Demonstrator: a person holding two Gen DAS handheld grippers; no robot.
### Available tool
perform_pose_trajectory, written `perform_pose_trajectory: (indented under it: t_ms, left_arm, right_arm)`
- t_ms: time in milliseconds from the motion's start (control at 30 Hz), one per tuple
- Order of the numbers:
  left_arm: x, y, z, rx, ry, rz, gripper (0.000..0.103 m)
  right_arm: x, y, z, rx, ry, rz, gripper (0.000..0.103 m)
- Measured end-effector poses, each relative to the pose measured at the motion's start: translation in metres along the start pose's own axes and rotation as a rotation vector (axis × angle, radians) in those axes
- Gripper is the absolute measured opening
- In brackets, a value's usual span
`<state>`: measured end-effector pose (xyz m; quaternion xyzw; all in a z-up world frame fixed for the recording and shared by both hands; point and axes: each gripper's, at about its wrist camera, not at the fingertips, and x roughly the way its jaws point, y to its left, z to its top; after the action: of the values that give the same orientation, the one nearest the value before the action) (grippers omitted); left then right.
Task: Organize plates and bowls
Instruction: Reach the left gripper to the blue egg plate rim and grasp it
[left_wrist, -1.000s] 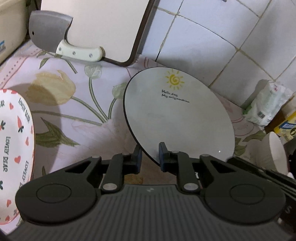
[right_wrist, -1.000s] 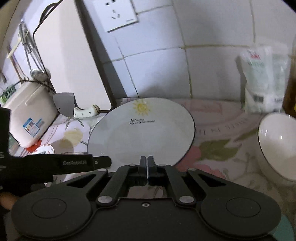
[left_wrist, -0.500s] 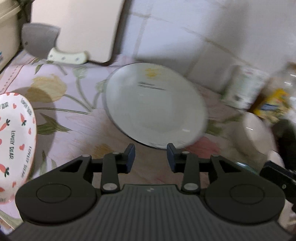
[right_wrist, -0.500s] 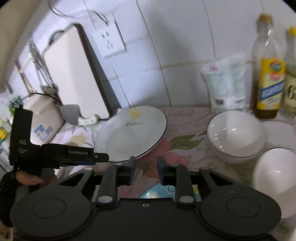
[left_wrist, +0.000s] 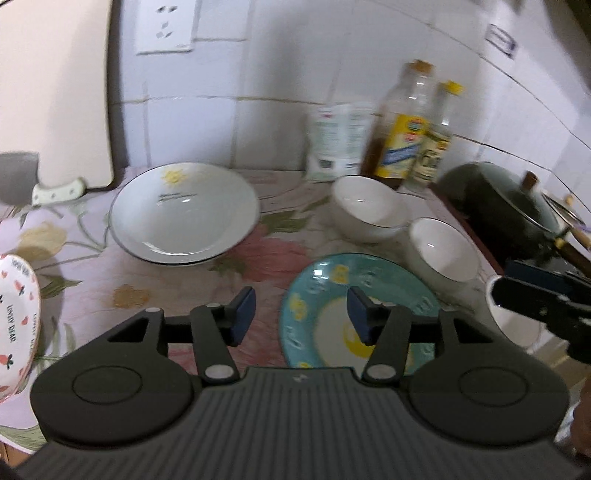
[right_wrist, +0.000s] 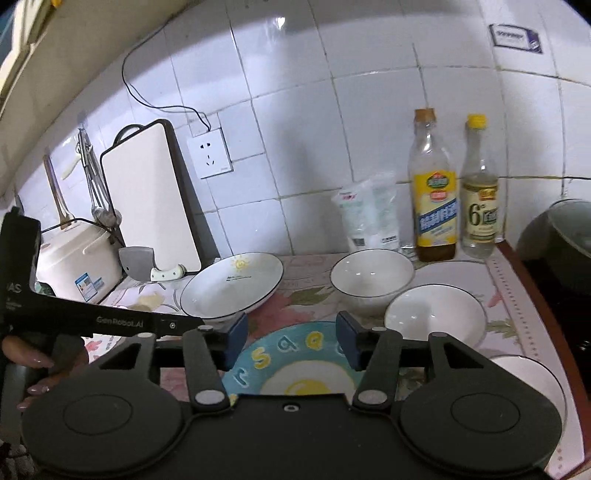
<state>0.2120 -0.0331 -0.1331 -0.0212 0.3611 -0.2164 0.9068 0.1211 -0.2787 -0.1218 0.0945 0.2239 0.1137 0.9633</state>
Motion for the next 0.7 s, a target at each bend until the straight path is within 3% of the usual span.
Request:
perform_pose_trajectory:
  t_ms: [100,267,500,700]
  left_arm:
    - [-0.001,-0.015,-0.007,0.035,-0.014,-0.012,0.063]
    - [0.007,-0.027,-0.022,0.043,-0.002,-0.020,0.065]
    - [0.035,-0.024,-0.046,-0.019,0.071,0.030,0.065]
    - [0.048,-0.012,-0.057,-0.095,0.100,0.042,0.065]
  right_arm:
    - [-0.007,-0.007,-0.013,0.011,0.002,-0.005,0.058]
    - [-0.007,-0.016,-0.039,0.044,0.042,-0.011,0.059]
    - [0.014,-0.037,-0.073,0.183,0.108,-0.061,0.059]
    - [0.033,-0.036,-0.090,0.195,0.116,-0.084,0.059]
